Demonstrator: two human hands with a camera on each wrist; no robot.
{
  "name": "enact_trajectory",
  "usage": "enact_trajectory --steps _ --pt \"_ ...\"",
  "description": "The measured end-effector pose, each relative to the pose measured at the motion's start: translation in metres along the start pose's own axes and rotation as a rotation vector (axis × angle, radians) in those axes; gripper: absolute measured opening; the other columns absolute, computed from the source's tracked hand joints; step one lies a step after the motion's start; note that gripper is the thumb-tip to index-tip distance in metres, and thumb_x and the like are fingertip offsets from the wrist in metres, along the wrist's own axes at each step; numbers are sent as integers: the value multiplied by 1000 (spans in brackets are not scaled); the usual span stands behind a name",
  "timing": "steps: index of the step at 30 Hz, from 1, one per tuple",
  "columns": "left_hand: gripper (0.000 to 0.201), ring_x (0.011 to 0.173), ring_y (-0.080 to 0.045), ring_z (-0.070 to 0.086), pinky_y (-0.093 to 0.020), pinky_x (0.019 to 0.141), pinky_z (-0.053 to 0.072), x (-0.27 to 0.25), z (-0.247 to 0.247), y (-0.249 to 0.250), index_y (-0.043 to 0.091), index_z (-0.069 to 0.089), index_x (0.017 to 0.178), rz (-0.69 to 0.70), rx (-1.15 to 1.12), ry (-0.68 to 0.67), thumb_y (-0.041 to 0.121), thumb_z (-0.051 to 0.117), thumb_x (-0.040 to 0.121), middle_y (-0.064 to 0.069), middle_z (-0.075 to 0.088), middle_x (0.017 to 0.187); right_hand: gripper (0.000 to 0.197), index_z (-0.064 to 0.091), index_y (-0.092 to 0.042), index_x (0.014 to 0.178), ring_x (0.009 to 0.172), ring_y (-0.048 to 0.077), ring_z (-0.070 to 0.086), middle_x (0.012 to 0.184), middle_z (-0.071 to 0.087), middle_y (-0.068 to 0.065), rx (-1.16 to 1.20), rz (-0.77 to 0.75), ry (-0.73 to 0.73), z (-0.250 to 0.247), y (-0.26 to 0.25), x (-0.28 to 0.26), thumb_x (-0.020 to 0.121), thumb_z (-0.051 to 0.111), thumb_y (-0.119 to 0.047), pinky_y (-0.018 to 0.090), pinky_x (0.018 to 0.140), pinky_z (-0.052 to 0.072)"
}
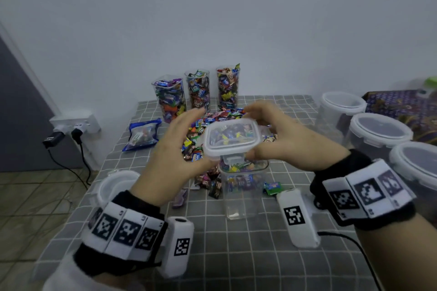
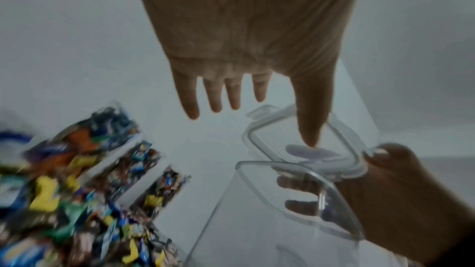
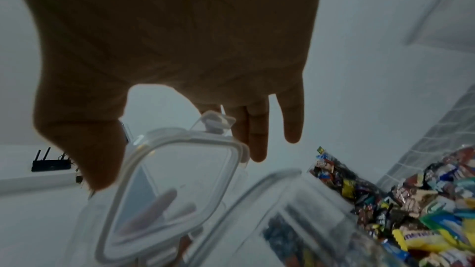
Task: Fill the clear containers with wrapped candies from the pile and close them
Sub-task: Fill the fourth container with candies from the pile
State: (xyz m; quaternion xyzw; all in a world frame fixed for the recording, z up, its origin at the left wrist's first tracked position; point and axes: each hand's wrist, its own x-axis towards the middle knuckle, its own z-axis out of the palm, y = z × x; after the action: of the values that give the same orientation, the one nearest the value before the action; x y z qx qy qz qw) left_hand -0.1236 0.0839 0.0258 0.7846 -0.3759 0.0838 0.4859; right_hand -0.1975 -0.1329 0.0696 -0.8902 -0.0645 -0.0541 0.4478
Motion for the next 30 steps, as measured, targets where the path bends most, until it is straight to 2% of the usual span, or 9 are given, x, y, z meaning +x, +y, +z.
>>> enact_trajectory --steps 4,8,9,10,12,17,20,25,30 --pt "29 109 2 55 -28 93 47 -4 -7 3 34 62 112 246 187 211 34 58 84 16 60 116 86 34 -40 126 116 -6 46 124 49 -18 59 -5 18 10 -6 3 50 68 -57 15 92 39" --pt "23 77 -4 62 -28 74 52 -7 -27 -4 30 62 105 68 243 364 37 54 85 10 67 83 92 29 -39 136 124 -2 41 133 45 -13 -14 8 -26 19 -4 -1 58 75 -56 26 104 36" --pt "18 70 -1 61 -22 69 51 -7 -36 -5 28 65 100 -16 256 372 37 57 85 8 66 75 96 27 -36 139 127 -2 38 137 43 -11 -52 8 -26 19 -1 -3 59 76 -56 26 106 33" --pt "11 65 2 59 -11 62 47 -7 -46 -7 26 66 93 -97 269 354 34 61 87 9 65 71 98 25 -34 142 129 -1 35 140 40 -11 -81 11 -20 19 3 -6 61 77 -53 24 105 31" --pt "10 58 1 58 -6 53 41 -8 -67 -17 22 62 80 -248 339 272 25 62 90 7 63 67 98 21 -30 146 130 0 33 140 37 -12 -86 57 -23 17 11 -11 68 80 -40 20 101 28" --pt "13 57 -25 58 -36 67 51 -12 -101 -79 9 67 79 -655 358 85 16 63 89 -10 64 63 103 17 -32 145 128 3 36 133 39 -15 -21 148 -44 22 26 -18 66 83 -37 21 102 29" --pt "20 57 -25 52 -34 62 45 -11 -102 -104 1 63 71 -835 296 29 10 64 88 -14 57 57 95 24 -27 143 121 6 45 124 46 -15 -15 160 -1 28 30 -16 67 81 -33 27 104 35" --pt "21 57 -25 56 -30 61 48 -3 -88 -116 5 63 68 -883 439 9 16 67 86 -12 62 63 90 29 -23 140 116 6 49 123 49 -12 -8 178 26 30 30 -17 68 81 -33 26 100 39" --pt "29 73 -22 60 -30 66 45 2 -78 -110 16 59 72 -860 837 -205 42 65 84 -5 63 72 90 27 -24 141 115 5 48 124 48 -13 4 189 34 31 31 -19 69 81 -31 25 99 38"
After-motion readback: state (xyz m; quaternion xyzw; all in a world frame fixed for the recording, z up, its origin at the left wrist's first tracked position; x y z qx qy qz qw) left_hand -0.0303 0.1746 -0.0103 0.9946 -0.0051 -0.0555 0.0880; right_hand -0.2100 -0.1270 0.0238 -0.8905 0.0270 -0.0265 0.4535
